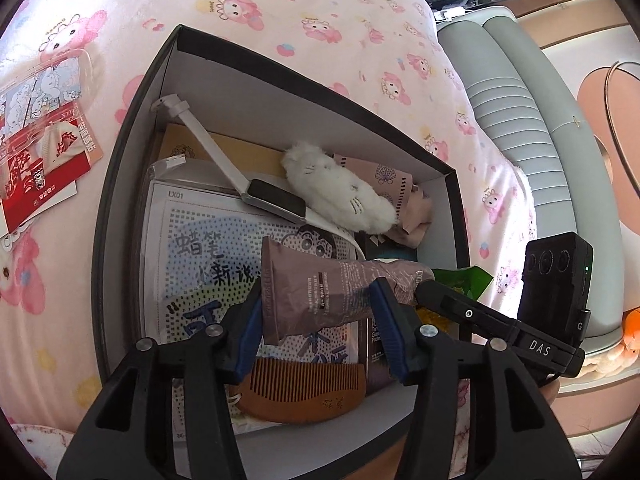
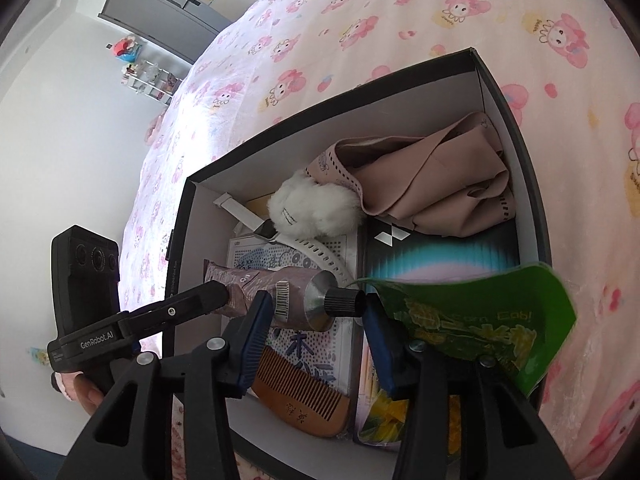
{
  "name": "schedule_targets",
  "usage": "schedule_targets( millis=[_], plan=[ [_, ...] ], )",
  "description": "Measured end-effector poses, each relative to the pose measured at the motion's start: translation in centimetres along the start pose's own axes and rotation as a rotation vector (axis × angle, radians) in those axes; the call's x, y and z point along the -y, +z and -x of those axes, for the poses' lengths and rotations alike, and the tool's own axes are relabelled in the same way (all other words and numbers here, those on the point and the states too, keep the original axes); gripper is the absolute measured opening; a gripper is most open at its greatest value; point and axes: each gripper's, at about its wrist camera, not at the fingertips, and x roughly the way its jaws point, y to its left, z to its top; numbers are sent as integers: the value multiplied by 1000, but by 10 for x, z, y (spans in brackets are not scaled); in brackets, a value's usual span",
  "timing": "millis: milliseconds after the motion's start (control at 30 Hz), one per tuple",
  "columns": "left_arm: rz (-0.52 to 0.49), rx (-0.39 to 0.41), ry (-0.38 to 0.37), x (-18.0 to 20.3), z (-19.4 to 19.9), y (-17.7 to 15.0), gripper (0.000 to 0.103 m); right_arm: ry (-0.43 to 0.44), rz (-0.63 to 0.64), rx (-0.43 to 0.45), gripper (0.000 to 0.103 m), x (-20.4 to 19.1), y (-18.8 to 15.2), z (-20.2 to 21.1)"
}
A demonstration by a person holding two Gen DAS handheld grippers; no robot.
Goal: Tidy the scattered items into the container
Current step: 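Lower the tube into the shoebox and open both grippers, then move both grippers back toward the clear phone case on the bedspread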
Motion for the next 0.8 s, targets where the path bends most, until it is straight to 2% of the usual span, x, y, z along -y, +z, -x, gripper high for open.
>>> schedule_targets(
  millis=[233,433,533,600,700,800],
  plan=[
    [-2,14,2,1,3,4,52,4,-6,13,42,1,2,2],
    [-59,45,94,10,11,2,50,-40,24,20,42,-4,2,2],
    [-68,58,139,13,14,2,50,-99,58,19,44,-9,1,-1],
    [-79,74,166,16,17,1,49,-172,100,12,43,-15,-2,-5],
    [-104,87,159,22,21,-1,49,-199,160,43,44,-26,-7,-1],
    [-154,63,151,31,19,-8,48,-256,204,102,44,-35,-12,10]
  ],
)
